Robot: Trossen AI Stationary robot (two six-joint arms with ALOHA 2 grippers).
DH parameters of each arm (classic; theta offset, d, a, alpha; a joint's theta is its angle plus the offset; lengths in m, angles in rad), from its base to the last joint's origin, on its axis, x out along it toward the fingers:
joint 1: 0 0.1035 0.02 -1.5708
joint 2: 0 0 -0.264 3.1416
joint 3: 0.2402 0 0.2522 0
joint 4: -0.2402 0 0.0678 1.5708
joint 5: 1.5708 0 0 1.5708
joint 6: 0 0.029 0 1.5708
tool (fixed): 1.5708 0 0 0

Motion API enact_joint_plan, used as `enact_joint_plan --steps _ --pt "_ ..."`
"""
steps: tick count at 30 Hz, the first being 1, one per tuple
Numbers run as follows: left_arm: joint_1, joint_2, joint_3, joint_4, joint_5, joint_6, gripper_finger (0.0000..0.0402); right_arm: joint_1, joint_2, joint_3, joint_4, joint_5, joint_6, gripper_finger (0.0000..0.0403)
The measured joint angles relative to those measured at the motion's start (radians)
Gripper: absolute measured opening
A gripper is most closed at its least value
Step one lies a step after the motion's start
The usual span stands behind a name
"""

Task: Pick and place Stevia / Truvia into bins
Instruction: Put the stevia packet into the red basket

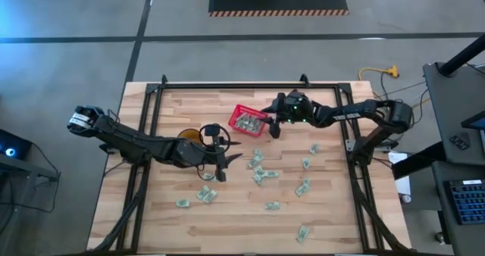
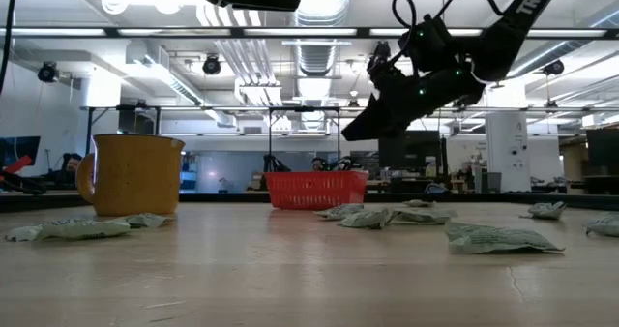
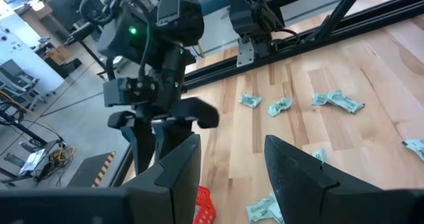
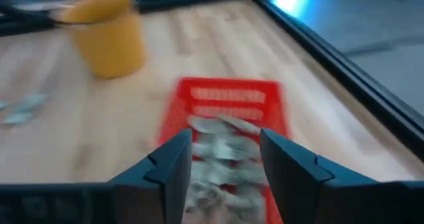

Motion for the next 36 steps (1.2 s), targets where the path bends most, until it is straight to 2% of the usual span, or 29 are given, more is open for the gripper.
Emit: enact_joint_plan --steps 3,7,13,16,19,26,36 --pt "0.0 0.0 0.0 0.0 0.0 0.0 0.0151 -0.002 -0.003 0.031 -0.154 0.107 -0.015 0.0165" --pt "0.0 0.0 0.0 -0.04 0.0 -0.05 0.0151 0.0 -0.011 0.074 -0.316 0.094 -0.05 0.0159" --pt "0.0 0.0 0.0 -0.31 0.016 -0.283 0.0151 0.01 -0.067 0.103 -0.515 -0.017 -0.106 0.0151" --pt "0.0 0.001 0.0 -0.473 0.099 -0.412 0.0151 0.026 -0.111 0.103 -0.592 -0.079 -0.15 0.0146" --pt "-0.001 0.007 -0.002 -0.564 0.198 -0.481 0.0151 0.054 -0.159 0.102 -0.696 -0.125 -0.202 0.0142" --pt "-0.005 0.036 -0.002 -0.59 0.389 -0.499 0.015 0.158 -0.26 0.087 -0.873 -0.142 -0.201 0.0131" --pt "-0.011 0.17 -0.002 -0.618 0.445 -0.5 0.015 0.322 -0.376 -0.016 -0.9 -0.142 -0.166 0.0119"
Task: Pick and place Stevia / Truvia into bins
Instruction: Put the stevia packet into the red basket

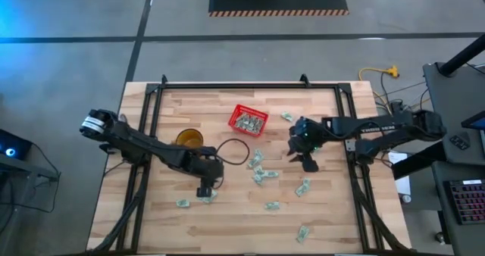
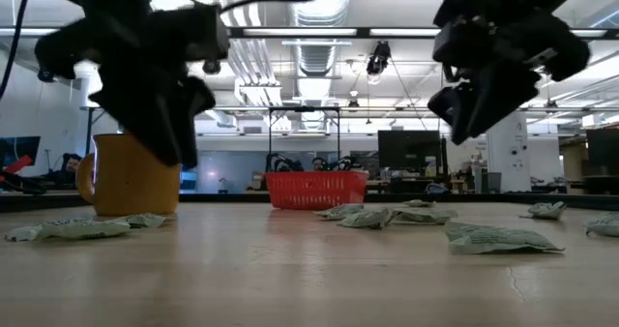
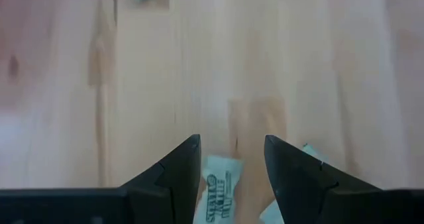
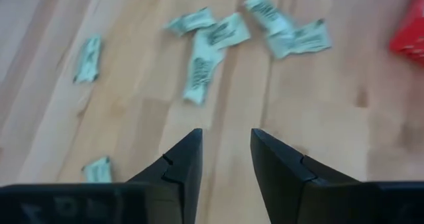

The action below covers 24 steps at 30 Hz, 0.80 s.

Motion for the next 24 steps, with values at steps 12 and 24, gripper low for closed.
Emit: enact_joint_plan --steps 12,24 --pt "0.0 0.127 0.01 -0.072 0.001 -0.052 0.015 0.02 -0.054 -0.033 0.002 0.009 0.045 0.0101" --pt "0.0 0.132 0.008 -0.1 0.001 -0.078 0.0105 0.019 -0.058 -0.033 0.004 0.009 0.048 0.0084"
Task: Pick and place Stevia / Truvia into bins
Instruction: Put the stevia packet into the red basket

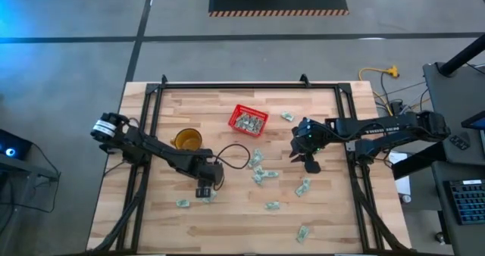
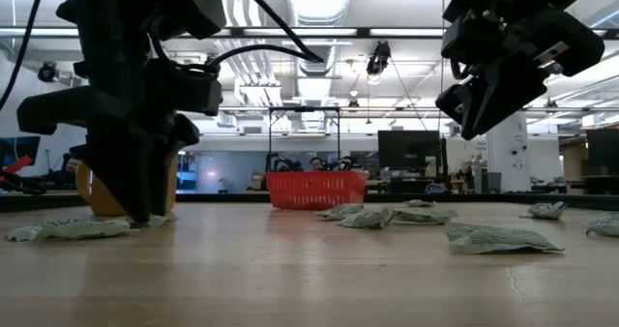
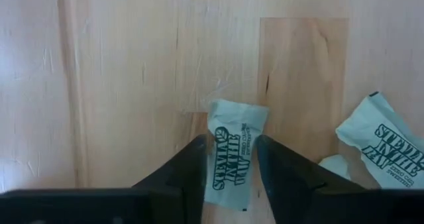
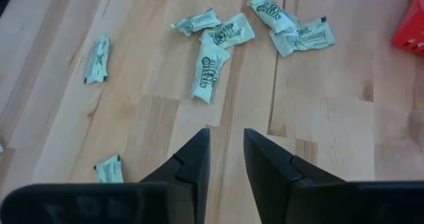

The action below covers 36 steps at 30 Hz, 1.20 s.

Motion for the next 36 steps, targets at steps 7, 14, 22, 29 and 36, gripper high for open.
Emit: enact_joint_plan --steps 7,14,22,29,36 --pt "0.0 0.0 0.007 0.0 0.0 0.005 0.0012 0.0 0.0 0.0 0.0 0.0 -0.002 0.0083" --pt "0.0 0.0 0.06 0.013 -0.1 0.078 0.001 0.0 0.0 0.0 0.0 0.001 -0.003 0.008" --pt "0.016 -0.001 0.13 0.214 -0.369 0.37 0.0011 0.0 0.0 0.0 0.002 0.001 -0.003 0.0072" --pt "0.112 -0.001 0.134 0.504 -0.45 0.597 0.0011 0.0 0.0 0.0 0.003 0.001 -0.003 0.0077" --pt "0.276 0.005 0.135 0.577 -0.45 0.61 0.0011 0.0 0.0 0.0 0.003 0.001 -0.004 0.0068"
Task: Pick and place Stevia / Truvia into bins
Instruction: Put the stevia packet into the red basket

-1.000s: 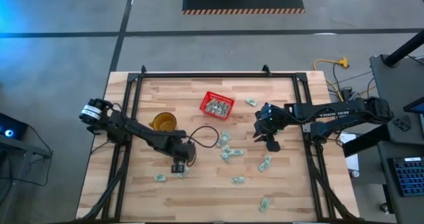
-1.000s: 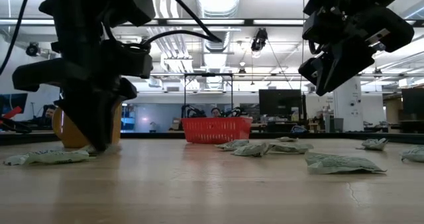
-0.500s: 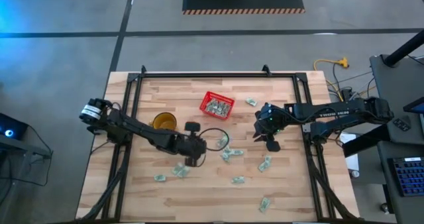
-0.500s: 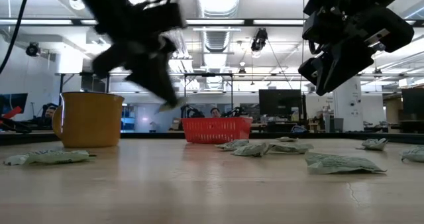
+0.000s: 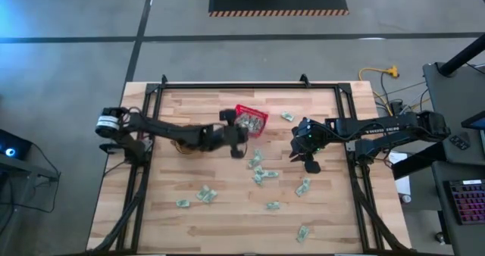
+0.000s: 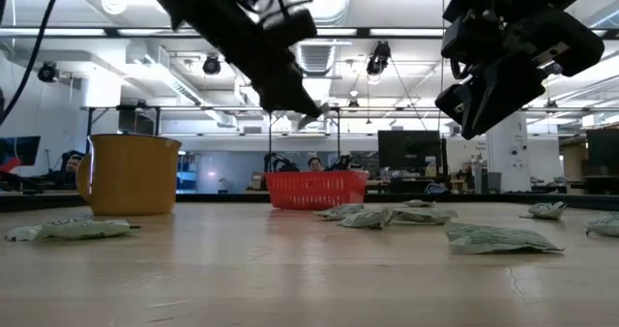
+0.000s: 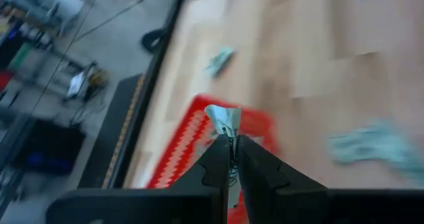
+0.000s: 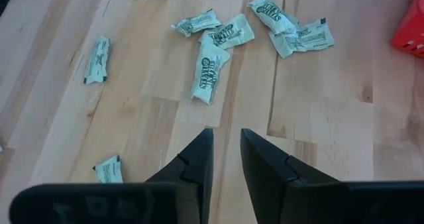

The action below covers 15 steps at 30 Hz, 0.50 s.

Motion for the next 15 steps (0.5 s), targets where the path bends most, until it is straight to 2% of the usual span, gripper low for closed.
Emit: enact_joint_plan --steps 8,15 --pt "0.152 0.078 0.001 0.087 0.003 -0.006 0.0011 0.0 0.0 0.0 0.0 0.0 -0.005 0.0074" --pt "0.198 0.165 0.033 0.116 0.006 -0.006 0.0011 0.0 0.0 -0.003 0.0 0.0 -0.017 0.007"
